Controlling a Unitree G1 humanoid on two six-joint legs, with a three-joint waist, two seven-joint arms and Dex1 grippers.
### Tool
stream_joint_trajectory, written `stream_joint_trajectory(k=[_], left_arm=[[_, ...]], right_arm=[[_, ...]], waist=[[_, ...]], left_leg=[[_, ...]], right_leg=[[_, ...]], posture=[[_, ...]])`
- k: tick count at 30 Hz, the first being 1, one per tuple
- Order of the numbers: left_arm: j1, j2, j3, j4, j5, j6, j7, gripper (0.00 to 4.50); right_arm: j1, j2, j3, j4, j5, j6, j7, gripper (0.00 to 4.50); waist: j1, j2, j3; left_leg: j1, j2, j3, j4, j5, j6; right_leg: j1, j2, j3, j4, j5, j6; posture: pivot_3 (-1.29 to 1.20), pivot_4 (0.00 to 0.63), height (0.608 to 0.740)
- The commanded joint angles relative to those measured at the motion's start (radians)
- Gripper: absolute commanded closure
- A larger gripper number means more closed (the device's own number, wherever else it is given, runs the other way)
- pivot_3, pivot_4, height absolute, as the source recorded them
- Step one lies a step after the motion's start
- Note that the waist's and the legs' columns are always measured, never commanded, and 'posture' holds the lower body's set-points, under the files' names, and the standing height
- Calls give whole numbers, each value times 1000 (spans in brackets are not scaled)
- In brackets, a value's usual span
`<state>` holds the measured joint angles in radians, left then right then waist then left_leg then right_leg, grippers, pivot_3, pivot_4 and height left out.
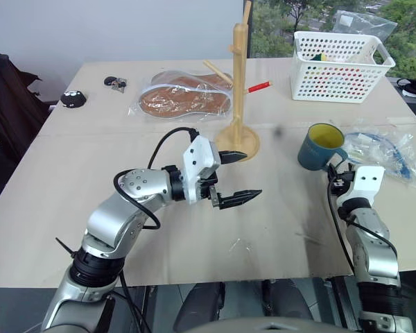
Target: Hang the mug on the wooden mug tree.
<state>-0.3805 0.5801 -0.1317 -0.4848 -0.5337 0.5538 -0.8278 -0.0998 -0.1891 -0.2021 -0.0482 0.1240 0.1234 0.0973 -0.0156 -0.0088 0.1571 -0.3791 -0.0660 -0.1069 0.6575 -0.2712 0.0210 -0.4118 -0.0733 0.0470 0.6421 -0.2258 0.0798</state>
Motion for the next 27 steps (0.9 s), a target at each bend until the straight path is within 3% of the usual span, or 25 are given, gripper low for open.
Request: stream_joint_trajectory(k=[1, 8, 13, 17, 19, 24, 27], left_arm=[[-2, -2, 29, -45, -5, -15, 15, 0], [30, -5, 39, -71, -12, -6, 45, 0], [115, -72, 98, -99, -24, -29, 146, 0], [206, -201, 164, -168, 0, -72, 329, 0], [224, -249, 179, -205, 12, -85, 402, 0], [291, -388, 196, -344, -2, -84, 587, 0], [311, -397, 175, -376, 21, -105, 602, 0]], right_arm=[[-29, -14, -4, 7, -2, -40, 9, 4404], [-78, -63, 5, 46, 15, -32, 86, 4464], [-204, -204, 33, 82, 98, -8, 343, 4464], [-417, -366, 110, 228, 142, -70, 711, 4464], [-504, -412, 140, 321, 130, -127, 827, 4464], [-871, -486, 205, 704, 99, -287, 1148, 4464], [-1074, -491, 246, 935, 41, -390, 1270, 4464]], waist=[[0, 0, 0], [0, 0, 0], [-4, 0, 0], [-11, 0, 1], [-11, 0, 1], [-10, -2, 3], [-9, -2, 4]], left_leg=[[0, 0, 0, 0, 0, 0], [0, 0, 0, 0, 0, 0], [0, 0, 2, 0, 0, 0], [0, 1, 1, 0, 0, 0], [0, 1, 2, 1, 0, 0], [0, 1, 3, 1, 0, 0], [-1, 1, 3, 0, 0, 0]], right_leg=[[0, 0, 0, 0, 0, 0], [0, 0, 0, 0, 0, 0], [0, 0, 2, 0, 0, 0], [0, 0, 1, -1, 0, 0], [0, 0, 1, -1, 1, 0], [0, -1, 1, -2, 1, 0], [0, -1, 1, -2, 1, 0]], posture=[[0, 150, 740], [0, 150, 740], [0, 150, 740], [0, 150, 740], [0, 150, 740], [0, 150, 740], [0, 150, 740]])
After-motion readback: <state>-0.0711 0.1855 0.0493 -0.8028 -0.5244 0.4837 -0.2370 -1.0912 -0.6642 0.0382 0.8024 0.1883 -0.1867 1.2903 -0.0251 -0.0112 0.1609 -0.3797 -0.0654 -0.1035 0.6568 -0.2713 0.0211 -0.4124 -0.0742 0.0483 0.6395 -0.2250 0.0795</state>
